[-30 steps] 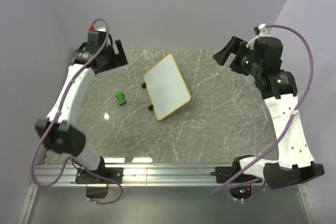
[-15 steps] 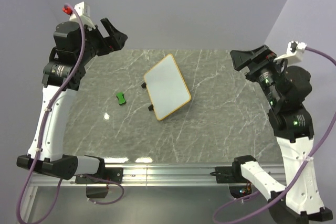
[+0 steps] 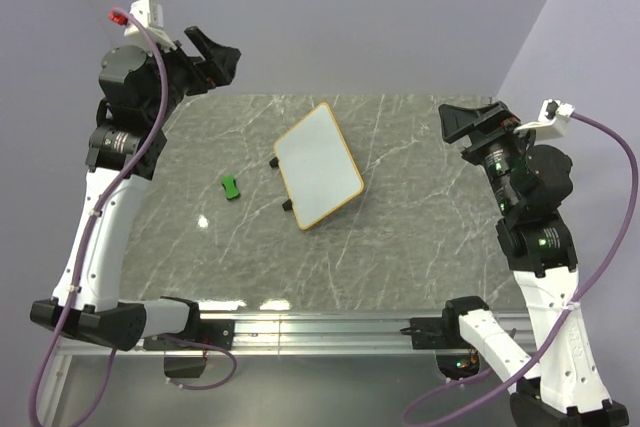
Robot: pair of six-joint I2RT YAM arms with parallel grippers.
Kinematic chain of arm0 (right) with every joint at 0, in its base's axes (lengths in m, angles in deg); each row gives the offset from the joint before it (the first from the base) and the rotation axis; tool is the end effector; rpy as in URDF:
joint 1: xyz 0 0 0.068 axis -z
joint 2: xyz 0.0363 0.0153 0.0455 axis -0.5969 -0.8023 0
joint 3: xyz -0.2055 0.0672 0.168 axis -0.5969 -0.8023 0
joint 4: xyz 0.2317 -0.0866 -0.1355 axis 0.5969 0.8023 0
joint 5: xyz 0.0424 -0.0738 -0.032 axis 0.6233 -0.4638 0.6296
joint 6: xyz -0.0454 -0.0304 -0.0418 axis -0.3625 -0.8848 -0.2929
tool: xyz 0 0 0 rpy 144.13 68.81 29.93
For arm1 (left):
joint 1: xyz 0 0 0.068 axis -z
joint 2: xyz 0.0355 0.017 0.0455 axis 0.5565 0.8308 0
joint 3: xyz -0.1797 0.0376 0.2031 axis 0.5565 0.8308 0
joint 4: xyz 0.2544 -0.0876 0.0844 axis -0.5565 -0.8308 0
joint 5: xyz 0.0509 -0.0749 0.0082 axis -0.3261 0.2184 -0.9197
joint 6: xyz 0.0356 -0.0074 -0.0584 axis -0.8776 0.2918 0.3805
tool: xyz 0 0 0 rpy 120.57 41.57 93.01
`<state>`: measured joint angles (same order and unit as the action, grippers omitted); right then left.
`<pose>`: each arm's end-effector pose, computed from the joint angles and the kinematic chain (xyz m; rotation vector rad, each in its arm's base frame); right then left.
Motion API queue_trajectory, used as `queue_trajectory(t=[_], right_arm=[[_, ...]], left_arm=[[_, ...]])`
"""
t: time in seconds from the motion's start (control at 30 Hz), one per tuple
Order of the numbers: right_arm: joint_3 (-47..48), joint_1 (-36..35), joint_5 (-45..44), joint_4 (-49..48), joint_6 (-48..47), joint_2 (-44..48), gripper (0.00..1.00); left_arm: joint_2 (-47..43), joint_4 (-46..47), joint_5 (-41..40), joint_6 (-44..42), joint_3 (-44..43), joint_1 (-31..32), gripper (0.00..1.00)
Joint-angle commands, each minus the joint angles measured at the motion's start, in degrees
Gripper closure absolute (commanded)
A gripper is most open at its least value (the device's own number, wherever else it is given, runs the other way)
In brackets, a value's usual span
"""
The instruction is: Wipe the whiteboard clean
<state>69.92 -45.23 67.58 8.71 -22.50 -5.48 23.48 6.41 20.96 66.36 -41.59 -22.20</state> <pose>0.1838 0.0276 0.4669 0.4051 1.4693 0.6663 0.2877 -0.0658 0.5319 -0.1337 1.5761 -0.6382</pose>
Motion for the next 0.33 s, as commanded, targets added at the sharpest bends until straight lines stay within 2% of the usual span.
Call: queue_trajectory(t=[0.0, 0.2, 0.3], right_arm=[[-0.80, 0.32, -2.27, -3.70, -0.97, 1.49, 0.00], [-0.54, 0.32, -1.66, -5.63, -3.16, -0.97, 0.00], [1.66, 0.32, -1.75, -6.50, -5.01, -4.30, 0.00]], left_arm=[[-2.24, 4.25, -8.56, 0.27, 1.48, -0.01, 0.00], [-0.31, 2.23, -8.65, -1.75, 1.30, 0.07, 0.01], [3.20, -2.33, -13.39, -1.49, -1.67, 0.25, 0.01]])
